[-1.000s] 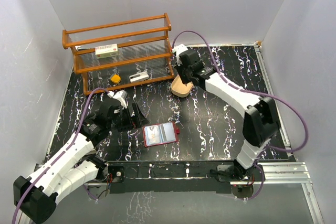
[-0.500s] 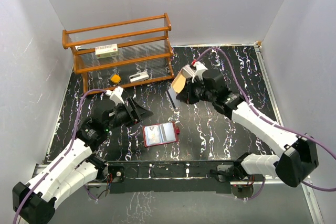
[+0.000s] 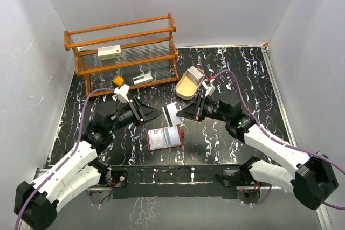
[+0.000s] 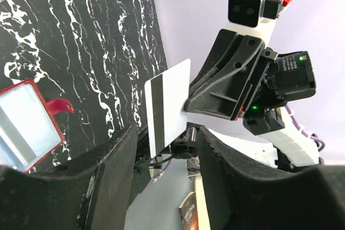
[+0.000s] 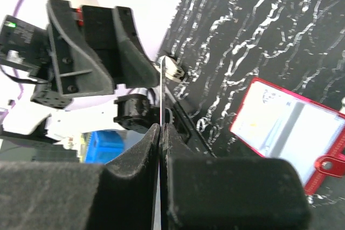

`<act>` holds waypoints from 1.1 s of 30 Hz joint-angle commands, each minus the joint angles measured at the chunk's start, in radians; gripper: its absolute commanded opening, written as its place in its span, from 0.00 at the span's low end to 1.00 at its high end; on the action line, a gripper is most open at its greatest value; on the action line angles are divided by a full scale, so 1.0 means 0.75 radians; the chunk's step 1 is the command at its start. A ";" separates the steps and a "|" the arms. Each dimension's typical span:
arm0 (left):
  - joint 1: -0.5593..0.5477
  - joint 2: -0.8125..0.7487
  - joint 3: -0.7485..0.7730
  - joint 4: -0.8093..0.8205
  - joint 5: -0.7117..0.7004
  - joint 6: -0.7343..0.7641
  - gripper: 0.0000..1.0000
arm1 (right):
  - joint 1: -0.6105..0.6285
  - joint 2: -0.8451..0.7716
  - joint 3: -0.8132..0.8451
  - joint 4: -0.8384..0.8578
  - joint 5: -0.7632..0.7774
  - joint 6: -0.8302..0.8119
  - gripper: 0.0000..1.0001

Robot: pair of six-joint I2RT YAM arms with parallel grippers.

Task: Put the credit cards into the card holder
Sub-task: Pick up the credit card from the storage box.

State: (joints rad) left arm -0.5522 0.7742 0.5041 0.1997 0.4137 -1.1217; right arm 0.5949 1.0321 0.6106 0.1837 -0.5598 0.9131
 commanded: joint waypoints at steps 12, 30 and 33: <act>-0.005 0.050 -0.091 0.399 0.134 -0.225 0.00 | 0.018 -0.041 -0.137 0.523 -0.084 0.345 0.00; -0.007 0.060 -0.167 0.552 0.163 -0.282 0.03 | 0.027 0.018 -0.209 0.557 -0.099 0.387 0.00; -0.006 0.084 -0.168 0.569 0.173 -0.284 0.02 | 0.027 0.036 -0.202 0.559 -0.098 0.379 0.00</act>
State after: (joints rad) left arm -0.5518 0.8246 0.3889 0.5564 0.5083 -1.3270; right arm 0.6067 1.0454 0.4599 0.5354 -0.6235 1.2057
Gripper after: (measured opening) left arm 0.025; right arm 0.008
